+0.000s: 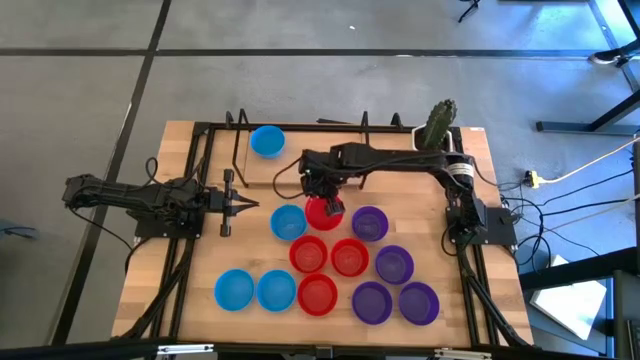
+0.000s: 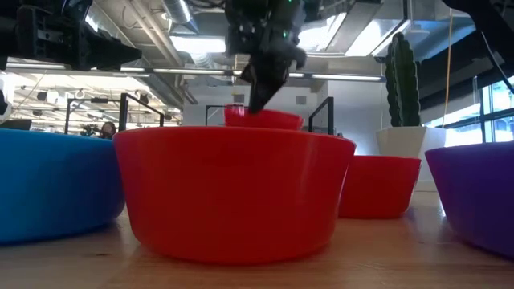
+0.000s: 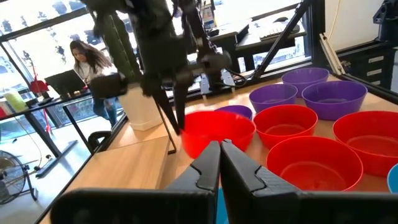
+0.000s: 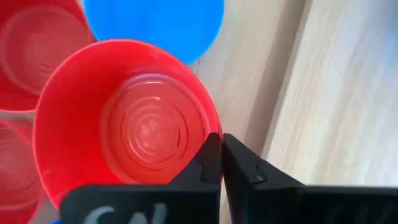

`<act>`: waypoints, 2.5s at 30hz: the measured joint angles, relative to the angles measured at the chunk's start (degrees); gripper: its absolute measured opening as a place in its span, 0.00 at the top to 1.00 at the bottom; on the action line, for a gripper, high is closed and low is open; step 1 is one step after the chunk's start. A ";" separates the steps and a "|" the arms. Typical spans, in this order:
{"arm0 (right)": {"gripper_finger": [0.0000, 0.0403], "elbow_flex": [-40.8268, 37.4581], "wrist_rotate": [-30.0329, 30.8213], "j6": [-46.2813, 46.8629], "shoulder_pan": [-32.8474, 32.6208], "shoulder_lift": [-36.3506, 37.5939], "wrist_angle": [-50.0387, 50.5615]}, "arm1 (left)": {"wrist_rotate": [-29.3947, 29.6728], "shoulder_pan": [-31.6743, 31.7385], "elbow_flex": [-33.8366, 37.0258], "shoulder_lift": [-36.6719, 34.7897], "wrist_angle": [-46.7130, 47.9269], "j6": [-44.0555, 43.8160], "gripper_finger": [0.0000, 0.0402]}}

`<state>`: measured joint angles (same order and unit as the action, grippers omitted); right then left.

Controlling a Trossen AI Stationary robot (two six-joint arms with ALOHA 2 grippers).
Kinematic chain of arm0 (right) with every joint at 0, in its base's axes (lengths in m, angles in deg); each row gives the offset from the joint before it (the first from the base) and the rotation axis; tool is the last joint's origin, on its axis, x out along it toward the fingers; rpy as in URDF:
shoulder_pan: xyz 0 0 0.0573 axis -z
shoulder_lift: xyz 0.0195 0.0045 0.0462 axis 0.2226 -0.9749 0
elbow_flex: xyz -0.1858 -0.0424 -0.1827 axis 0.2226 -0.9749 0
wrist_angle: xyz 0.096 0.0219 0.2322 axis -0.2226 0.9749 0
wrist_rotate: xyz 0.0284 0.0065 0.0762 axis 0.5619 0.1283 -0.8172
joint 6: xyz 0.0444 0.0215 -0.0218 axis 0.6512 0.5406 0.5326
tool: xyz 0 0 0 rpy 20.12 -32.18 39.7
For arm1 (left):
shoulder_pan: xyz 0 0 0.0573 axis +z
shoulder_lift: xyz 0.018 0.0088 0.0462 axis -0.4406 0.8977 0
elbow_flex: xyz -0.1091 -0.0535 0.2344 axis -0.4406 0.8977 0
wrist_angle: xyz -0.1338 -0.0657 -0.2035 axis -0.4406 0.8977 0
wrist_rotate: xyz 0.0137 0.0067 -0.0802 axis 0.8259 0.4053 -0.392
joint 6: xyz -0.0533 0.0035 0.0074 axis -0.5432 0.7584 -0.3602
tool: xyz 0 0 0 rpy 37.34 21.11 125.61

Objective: Pick & Place Mini bowls
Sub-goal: Put the red bowl on the shelf, then put the violet bowl on the shelf

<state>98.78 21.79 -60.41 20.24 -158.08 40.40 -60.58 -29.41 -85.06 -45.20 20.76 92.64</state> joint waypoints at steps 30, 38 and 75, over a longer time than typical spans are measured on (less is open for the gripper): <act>1.00 20.76 -4.06 17.40 16.57 -15.11 -1.51 | -0.02 0.00 0.00 0.00 -0.02 -0.87 0.97; 1.00 21.92 -3.15 18.00 17.99 -18.17 0.11 | -0.02 0.00 0.00 0.00 -0.02 -0.88 0.98; 0.74 21.78 4.79 12.63 10.67 9.07 10.80 | -0.02 0.00 0.00 -0.02 -0.05 -0.92 0.97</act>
<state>120.56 26.58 -47.78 30.91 -149.01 51.20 -60.60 -29.41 -85.06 -45.23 20.71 91.72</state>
